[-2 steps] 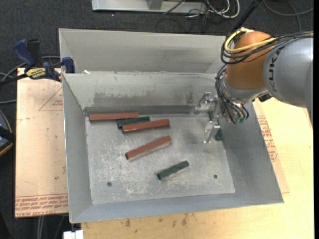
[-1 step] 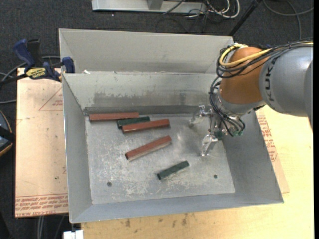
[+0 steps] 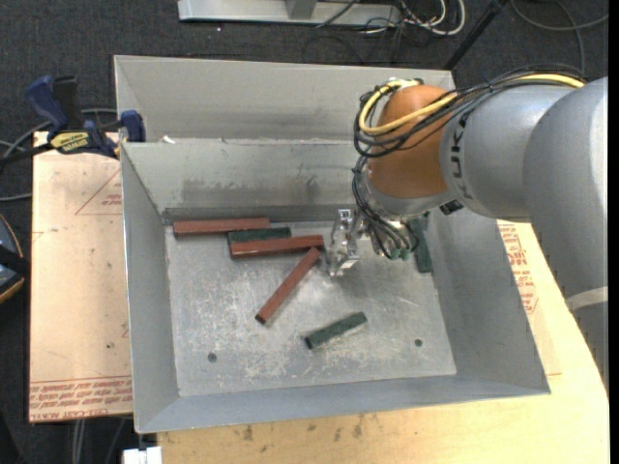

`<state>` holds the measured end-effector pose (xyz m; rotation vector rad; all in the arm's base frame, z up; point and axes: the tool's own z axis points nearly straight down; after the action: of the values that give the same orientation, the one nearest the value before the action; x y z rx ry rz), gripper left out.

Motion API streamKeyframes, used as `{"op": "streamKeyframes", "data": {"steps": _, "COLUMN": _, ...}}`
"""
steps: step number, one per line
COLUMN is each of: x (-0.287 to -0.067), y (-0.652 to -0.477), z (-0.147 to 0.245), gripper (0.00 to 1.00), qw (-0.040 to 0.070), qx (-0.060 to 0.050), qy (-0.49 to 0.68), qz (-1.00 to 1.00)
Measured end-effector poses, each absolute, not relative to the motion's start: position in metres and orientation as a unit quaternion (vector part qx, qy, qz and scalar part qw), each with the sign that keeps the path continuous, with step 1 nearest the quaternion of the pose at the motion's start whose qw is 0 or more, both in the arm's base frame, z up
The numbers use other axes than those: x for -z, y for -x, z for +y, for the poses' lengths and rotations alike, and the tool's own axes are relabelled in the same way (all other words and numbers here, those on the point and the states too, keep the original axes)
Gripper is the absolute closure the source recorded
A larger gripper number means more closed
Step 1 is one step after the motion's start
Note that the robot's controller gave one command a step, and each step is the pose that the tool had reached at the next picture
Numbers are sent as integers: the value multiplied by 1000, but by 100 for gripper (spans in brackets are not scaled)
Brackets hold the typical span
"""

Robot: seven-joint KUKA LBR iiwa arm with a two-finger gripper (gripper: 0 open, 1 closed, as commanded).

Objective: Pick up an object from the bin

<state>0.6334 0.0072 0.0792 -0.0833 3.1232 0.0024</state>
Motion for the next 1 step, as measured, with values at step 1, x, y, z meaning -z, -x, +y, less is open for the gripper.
{"op": "streamKeyframes", "data": {"steps": 1, "x": -77, "y": -633, "z": 7, "gripper": 0, "qw": 9, "qx": 0, "qy": 27, "qz": 1000}}
